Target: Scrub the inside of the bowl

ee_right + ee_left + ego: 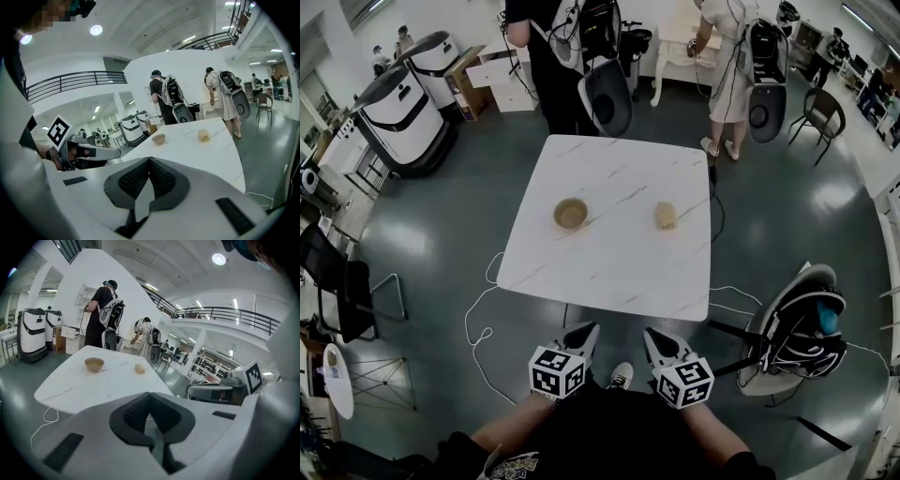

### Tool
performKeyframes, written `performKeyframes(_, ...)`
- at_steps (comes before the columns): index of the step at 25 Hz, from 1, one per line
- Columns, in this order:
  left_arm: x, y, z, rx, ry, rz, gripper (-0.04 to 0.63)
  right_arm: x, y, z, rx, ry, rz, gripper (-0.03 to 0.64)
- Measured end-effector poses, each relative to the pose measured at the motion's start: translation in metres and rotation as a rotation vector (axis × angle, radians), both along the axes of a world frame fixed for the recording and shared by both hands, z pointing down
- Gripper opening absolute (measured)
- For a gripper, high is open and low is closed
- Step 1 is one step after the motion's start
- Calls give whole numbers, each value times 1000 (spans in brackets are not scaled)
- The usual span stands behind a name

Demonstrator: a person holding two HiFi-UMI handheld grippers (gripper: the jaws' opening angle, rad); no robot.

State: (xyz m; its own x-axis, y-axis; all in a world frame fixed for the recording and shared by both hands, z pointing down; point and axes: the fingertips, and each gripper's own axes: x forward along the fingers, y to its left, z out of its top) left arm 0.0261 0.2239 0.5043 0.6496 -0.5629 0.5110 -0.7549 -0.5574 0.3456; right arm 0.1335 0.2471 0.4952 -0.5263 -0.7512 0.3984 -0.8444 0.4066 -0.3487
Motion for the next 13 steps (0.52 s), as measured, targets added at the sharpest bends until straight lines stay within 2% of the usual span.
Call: performKeyframes(13, 8, -3, 0, -3, 5, 17, 6, 4, -2, 2, -1, 5, 1, 21)
